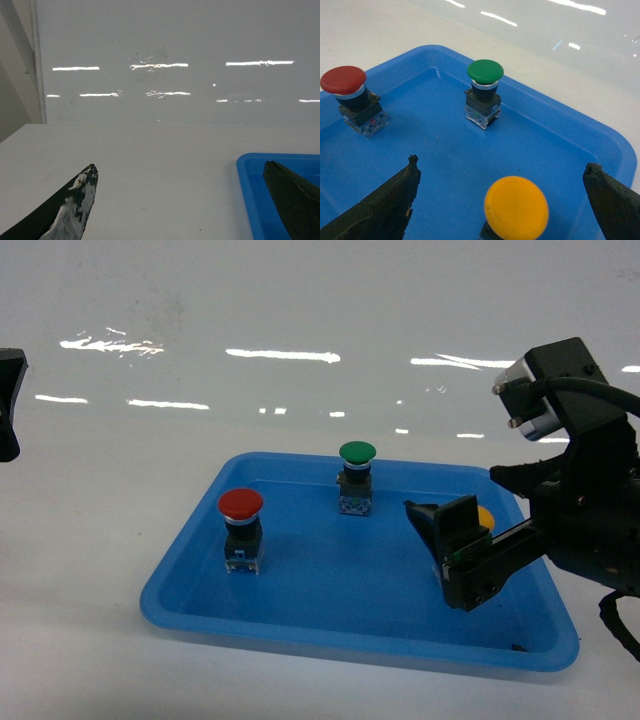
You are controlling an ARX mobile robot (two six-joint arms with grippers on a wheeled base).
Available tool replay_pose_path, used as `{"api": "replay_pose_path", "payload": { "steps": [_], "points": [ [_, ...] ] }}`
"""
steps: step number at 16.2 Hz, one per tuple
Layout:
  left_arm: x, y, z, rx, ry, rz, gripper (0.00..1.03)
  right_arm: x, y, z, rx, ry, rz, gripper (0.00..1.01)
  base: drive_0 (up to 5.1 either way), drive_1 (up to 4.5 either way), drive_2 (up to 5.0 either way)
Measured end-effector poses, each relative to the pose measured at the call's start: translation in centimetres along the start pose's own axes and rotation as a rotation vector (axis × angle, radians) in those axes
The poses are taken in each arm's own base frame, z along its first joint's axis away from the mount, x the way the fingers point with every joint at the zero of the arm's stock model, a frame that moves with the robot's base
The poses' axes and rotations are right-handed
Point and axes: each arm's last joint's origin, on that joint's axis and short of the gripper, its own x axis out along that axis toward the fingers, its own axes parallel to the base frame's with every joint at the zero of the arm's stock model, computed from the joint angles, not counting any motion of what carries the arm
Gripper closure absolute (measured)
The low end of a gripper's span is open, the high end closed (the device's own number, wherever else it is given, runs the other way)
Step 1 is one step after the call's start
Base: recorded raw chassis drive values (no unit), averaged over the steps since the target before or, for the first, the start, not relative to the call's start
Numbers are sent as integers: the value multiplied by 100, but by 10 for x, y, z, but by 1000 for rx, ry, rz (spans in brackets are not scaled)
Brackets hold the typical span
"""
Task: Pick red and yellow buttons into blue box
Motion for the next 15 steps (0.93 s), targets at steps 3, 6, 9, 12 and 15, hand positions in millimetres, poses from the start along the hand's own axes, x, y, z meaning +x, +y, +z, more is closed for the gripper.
{"api": "replay_pose_path", "payload": {
  "steps": [3,6,9,12,15],
  "points": [
    [0,0,0,0,0,0,5,1,-10,-7,13,9,-5,3,0,0,0],
    [0,0,0,0,0,0,5,3,-15,-7,17,-2,14,3,0,0,0],
    [0,0,0,0,0,0,5,13,-18,-20,44,32,71,3,0,0,0],
    [0,0,0,0,0,0,5,20,-21,-21,41,35,78,3,0,0,0],
    [0,0,0,0,0,0,5,25,-22,-25,34,50,86,3,0,0,0]
  ]
}}
